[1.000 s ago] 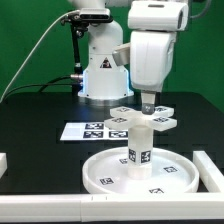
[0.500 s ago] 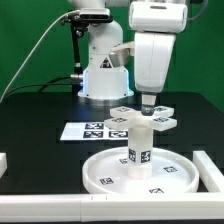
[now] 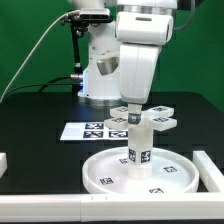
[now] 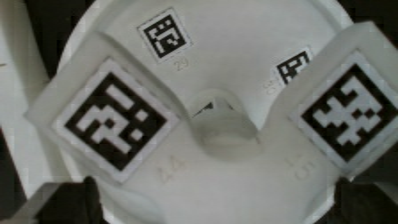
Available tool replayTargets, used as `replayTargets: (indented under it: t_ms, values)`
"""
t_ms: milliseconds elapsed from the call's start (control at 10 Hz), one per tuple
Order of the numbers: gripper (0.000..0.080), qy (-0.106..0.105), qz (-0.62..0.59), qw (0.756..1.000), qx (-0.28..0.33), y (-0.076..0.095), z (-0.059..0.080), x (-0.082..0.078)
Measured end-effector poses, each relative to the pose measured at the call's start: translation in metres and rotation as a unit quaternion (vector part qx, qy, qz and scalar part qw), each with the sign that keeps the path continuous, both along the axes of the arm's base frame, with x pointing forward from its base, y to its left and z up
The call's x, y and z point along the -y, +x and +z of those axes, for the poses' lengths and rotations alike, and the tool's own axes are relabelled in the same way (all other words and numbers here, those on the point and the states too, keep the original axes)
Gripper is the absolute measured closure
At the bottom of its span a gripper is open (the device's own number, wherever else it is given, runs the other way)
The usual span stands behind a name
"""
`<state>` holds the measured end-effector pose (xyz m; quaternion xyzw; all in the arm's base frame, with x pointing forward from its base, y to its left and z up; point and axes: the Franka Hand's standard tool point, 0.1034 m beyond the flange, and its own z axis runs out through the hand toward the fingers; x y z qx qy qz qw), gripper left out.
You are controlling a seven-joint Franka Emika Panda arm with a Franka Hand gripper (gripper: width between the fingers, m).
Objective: Assemble round table
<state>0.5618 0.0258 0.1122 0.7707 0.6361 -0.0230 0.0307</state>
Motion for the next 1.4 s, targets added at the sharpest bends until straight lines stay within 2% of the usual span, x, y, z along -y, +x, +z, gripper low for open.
replayTargets:
  t_ms: [100, 900, 1400]
  values:
    - [0.0151, 0.000, 0.001, 1.000, -0.002, -0.001, -0.003, -0.001]
    - [0.0151, 0.002, -0.057, 0.998, 0.006, -0.001, 0.002, -0.013]
    - [0.0151, 0.001, -0.093, 0.996, 0.000, -0.004, -0.001, -0.010]
